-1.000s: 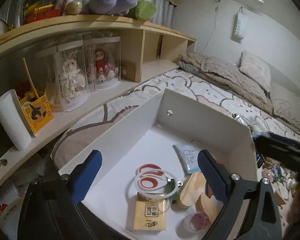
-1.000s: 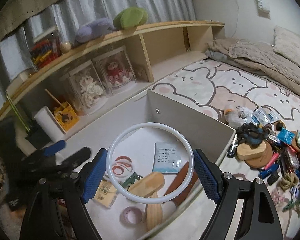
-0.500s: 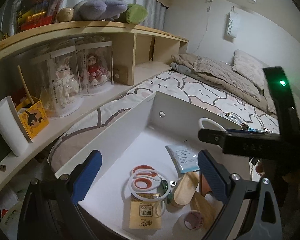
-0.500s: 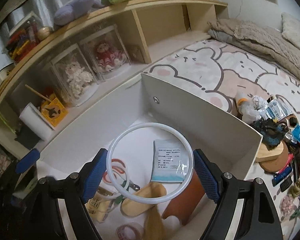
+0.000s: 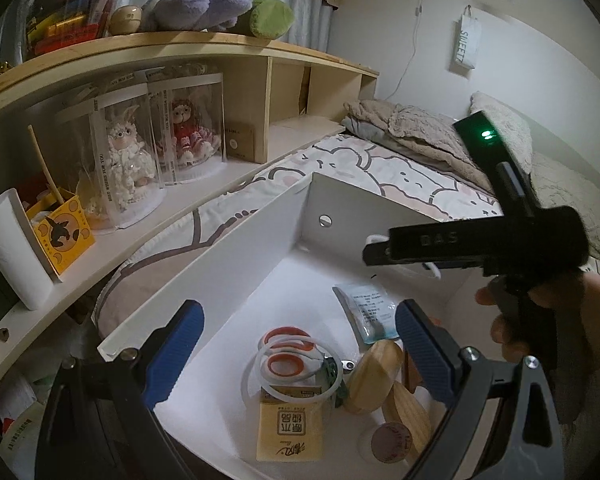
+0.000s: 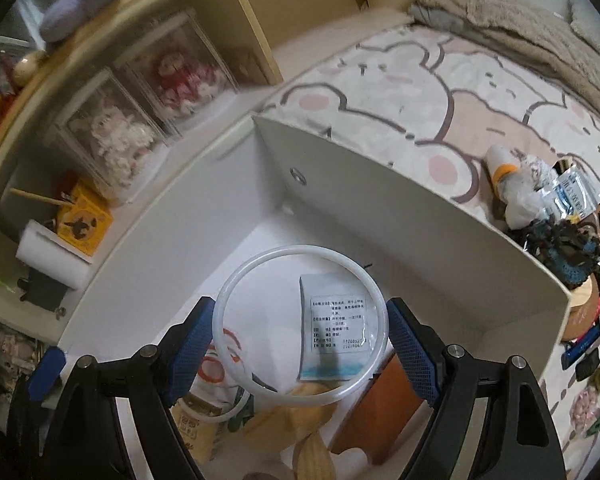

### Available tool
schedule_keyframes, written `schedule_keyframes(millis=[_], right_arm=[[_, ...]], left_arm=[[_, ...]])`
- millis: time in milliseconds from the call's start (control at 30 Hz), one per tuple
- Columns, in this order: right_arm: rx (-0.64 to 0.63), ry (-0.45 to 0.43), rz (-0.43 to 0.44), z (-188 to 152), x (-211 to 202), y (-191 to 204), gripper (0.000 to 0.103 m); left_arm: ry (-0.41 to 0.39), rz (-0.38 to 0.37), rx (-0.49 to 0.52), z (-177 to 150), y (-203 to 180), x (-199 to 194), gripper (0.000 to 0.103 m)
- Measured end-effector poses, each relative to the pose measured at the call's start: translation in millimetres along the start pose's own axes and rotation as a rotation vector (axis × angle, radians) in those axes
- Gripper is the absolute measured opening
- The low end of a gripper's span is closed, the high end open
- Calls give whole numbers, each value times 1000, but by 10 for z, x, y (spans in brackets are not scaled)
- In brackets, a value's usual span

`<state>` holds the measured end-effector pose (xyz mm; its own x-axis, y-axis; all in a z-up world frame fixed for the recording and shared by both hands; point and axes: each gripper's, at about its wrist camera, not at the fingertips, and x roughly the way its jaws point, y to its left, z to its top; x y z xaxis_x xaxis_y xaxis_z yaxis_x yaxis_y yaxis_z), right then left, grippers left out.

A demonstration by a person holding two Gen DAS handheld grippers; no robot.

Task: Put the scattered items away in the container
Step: 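Open the right gripper to drop the white ring into the box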

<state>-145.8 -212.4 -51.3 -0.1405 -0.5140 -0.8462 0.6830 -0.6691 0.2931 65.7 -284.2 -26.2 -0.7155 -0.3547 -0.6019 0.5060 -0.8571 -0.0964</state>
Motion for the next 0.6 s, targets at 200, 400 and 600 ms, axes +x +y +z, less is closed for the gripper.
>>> schedule_keyframes(millis=[200,400,600], right_arm=[[10,58,-11,28,185,-6,85],[32,123,-7,33,347,-38,85],[41,102,-16,24,295,-46,103]], left_arm=[[13,6,3,-23,-13,67,97],[20,6,0,-44,-5,104,97],[21,5,3,-46,-19,109,97]])
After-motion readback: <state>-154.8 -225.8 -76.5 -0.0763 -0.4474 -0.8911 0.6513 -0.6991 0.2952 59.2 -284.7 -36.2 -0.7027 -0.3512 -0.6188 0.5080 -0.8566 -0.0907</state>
